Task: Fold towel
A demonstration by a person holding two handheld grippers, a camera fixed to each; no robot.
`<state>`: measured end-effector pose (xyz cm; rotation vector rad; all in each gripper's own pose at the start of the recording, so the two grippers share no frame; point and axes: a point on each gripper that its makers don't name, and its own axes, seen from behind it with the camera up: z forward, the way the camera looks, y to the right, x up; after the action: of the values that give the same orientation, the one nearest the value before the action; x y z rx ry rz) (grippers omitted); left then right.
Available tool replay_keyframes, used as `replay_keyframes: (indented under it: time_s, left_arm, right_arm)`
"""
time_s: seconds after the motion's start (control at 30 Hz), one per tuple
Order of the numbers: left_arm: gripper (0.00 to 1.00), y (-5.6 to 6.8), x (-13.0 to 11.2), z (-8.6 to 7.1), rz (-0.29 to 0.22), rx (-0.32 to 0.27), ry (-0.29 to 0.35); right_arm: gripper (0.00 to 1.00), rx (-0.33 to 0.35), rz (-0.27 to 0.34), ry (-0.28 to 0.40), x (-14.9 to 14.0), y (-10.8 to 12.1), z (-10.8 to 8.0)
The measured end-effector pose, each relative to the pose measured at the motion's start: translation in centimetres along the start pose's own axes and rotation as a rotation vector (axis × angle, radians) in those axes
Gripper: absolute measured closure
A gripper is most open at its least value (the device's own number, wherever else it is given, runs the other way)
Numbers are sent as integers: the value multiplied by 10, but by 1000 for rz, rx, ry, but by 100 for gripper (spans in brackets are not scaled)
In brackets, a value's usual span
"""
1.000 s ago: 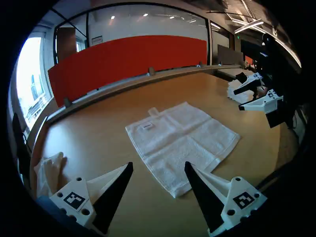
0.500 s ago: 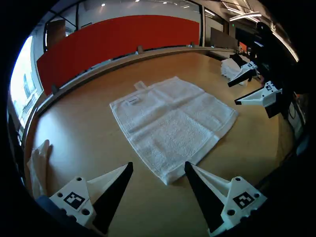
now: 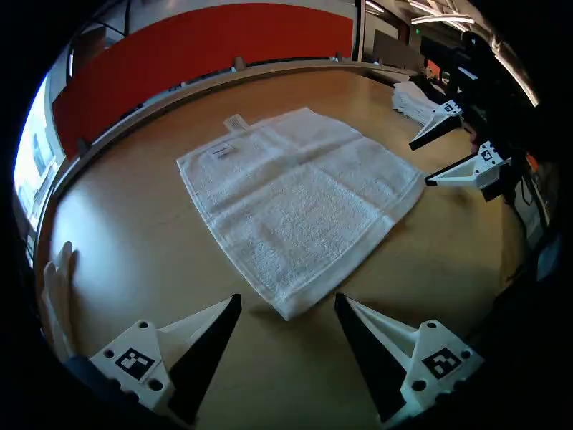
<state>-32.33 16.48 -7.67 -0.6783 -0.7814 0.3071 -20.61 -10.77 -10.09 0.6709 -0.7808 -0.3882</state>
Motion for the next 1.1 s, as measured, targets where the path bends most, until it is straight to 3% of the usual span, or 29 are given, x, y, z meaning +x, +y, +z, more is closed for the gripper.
replay_keyframes:
  time_s: [0.3,0.63,0.9,1.03,1.1]
  left_arm:
    - [3,2,-1,5,4,-14,-24]
    - [7,1,-2,6,12,-19,-49]
    - [24,4,-3,6,10,-16,-53]
    - [32,5,-3,6,6,-13,-56]
    - [43,5,-3,6,2,-10,-59]
  right_arm:
    - [3,19,-1,-30,-12,0,5]
    - [17,42,8,-44,-19,-2,8]
    - [34,64,22,-47,-21,-7,7]
    - [50,73,12,-54,-20,-9,7]
    - [59,77,9,-56,-20,-9,7]
